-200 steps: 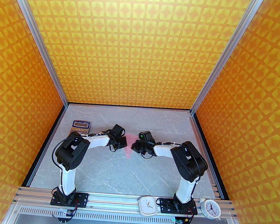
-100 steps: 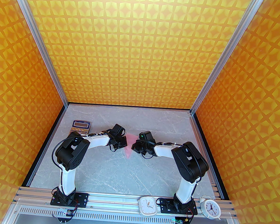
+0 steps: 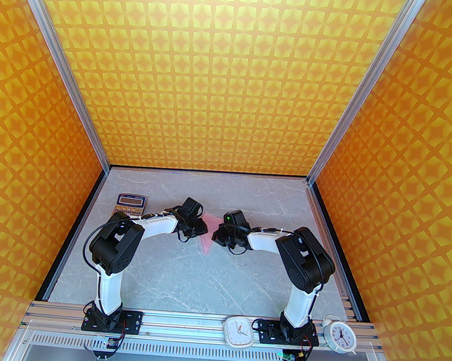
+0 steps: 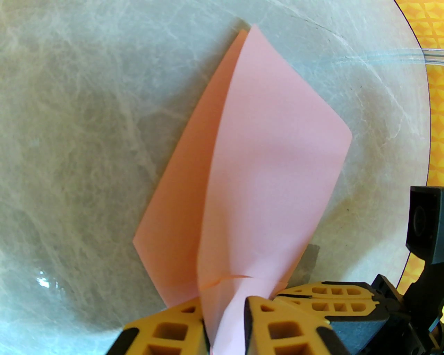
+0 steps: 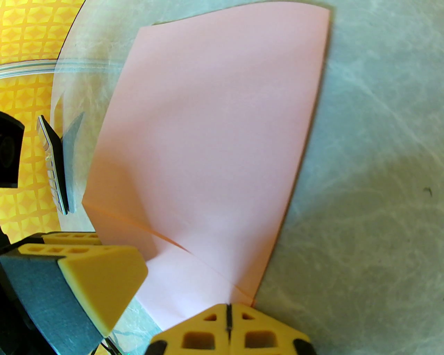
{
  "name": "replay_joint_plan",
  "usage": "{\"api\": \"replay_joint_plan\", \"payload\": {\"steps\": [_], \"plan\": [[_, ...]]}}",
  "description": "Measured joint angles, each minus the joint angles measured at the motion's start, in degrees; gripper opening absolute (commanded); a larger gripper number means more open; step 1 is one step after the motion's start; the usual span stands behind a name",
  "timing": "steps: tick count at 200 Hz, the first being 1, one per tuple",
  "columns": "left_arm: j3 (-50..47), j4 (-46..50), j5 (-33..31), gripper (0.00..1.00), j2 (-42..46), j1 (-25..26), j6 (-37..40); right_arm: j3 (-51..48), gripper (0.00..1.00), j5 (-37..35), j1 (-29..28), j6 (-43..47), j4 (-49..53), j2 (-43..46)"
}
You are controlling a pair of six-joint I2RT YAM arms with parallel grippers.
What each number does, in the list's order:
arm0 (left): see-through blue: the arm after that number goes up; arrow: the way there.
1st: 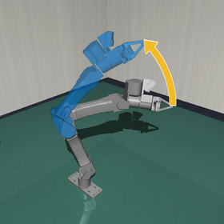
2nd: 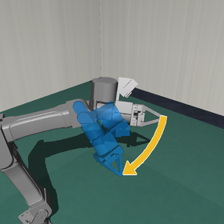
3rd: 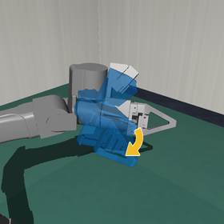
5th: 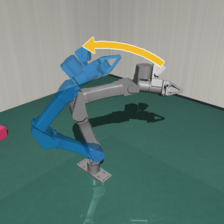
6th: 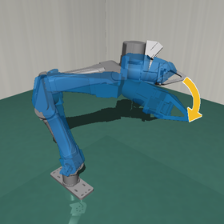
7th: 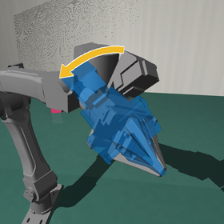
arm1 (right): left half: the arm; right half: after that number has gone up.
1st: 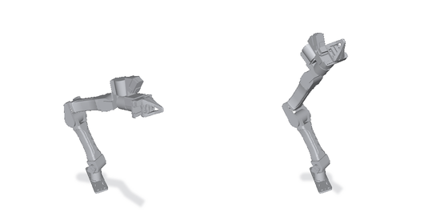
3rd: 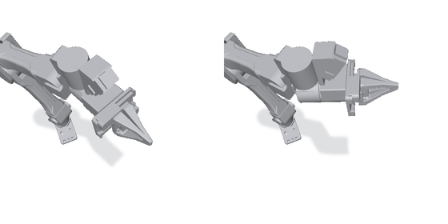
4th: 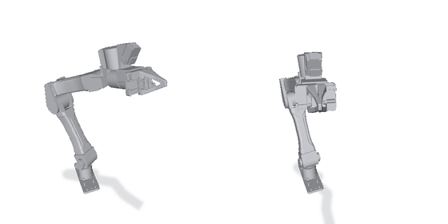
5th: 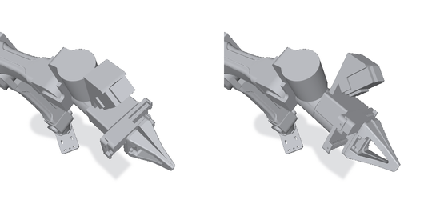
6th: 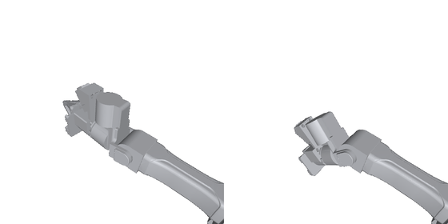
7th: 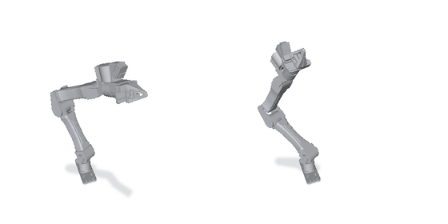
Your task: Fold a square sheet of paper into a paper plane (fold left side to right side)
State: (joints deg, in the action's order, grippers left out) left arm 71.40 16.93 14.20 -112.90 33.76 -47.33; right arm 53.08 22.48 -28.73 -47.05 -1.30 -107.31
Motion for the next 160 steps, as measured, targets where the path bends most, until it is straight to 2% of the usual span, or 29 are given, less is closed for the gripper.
{"api": "replay_joint_plan", "payload": {"steps": [80,105,160], "plan": [[0.9,0.0,-0.6,0.22,0.1,0.0,0.7,0.8,0.0,0.0,0.0,0.8,0.6,-0.4],[0.4,-3.0,-0.2,0.26,0.9,0.0,0.4,0.8,0.0,0.0,0.0,0.8,0.6,-0.4],[-1.1,-9.0,1.4,0.28,2.5,0.0,-0.9,1.4,0.0,0.2,0.0,0.9,1.0,-0.8]]}}
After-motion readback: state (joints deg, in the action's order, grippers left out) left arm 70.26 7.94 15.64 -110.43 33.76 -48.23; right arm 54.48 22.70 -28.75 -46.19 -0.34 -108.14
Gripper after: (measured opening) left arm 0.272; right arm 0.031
